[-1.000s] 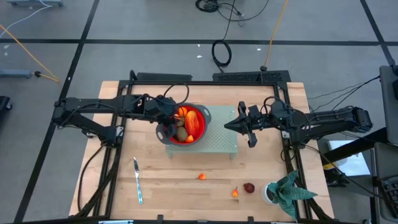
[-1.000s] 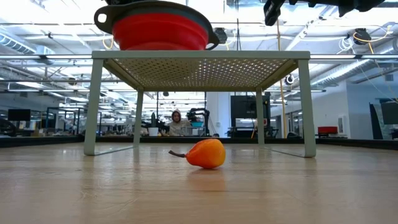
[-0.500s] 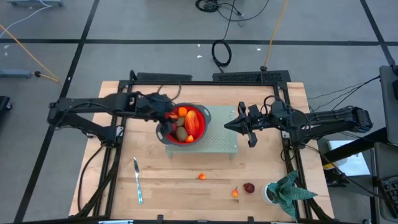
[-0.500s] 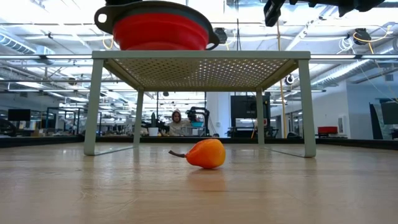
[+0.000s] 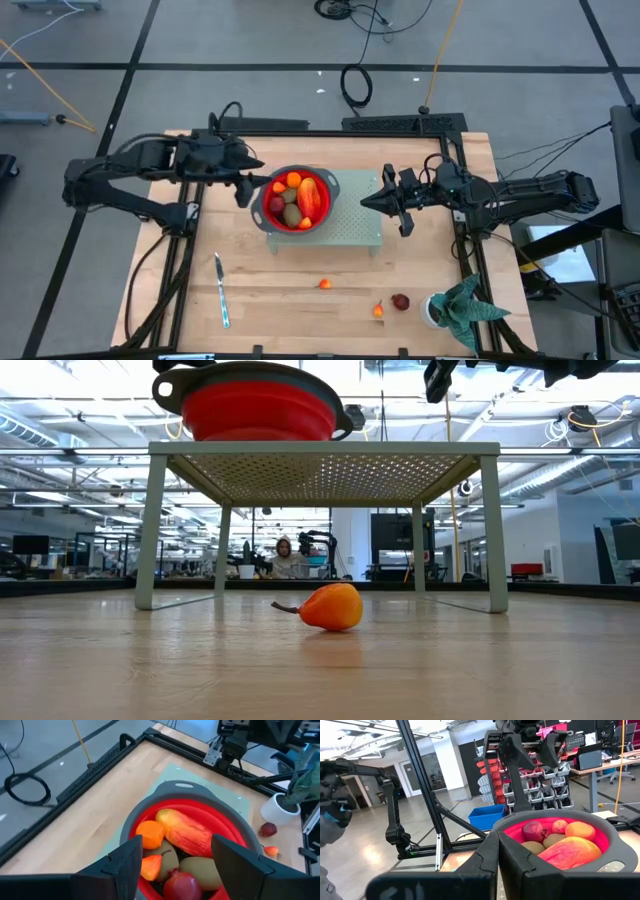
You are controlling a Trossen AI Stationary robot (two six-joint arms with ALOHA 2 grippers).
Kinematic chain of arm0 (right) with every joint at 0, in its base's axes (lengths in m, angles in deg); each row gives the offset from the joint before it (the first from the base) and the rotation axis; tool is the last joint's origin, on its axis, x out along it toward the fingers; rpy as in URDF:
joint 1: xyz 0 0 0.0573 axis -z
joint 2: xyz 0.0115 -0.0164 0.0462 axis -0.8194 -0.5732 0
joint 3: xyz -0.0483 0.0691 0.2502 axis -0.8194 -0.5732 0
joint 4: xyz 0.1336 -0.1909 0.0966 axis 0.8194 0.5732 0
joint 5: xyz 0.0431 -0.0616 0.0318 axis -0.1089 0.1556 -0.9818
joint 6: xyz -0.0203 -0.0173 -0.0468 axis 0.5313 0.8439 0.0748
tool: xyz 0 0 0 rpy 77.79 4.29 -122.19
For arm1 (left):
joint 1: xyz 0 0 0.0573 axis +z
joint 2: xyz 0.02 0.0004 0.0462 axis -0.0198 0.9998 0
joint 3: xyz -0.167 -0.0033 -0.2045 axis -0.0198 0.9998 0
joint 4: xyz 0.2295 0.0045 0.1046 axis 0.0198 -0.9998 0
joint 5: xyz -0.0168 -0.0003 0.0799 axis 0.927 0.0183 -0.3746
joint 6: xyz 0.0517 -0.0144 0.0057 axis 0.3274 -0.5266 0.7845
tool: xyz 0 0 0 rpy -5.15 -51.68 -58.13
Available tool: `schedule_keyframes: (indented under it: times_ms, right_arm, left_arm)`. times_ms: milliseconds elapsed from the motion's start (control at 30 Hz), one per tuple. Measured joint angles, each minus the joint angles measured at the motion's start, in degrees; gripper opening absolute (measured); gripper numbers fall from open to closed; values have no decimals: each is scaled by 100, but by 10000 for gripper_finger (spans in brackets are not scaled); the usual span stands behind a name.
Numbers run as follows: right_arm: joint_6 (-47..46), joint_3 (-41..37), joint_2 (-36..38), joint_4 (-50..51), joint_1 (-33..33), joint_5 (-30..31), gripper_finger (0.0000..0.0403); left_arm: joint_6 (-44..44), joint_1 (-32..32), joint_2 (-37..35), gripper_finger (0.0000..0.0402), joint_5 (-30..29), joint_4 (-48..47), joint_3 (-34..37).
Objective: Pick & Place Fruit
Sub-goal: Put the pomegranate fruit into the strainer
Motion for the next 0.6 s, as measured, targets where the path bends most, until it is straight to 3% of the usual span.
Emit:
schedule_keyframes:
  times_ms: [200,333,600]
  right_arm:
    - [-12,0,0,0,-4,-19,1]
    - [-11,0,0,46,-33,-474,1]
    - [273,0,0,349,-688,-609,0]
  left_arm:
    - [343,-2,-227,237,4,-61,2]
    - [382,-29,-377,227,3,-62,58]
    - [178,-543,-857,133,-376,24,704]
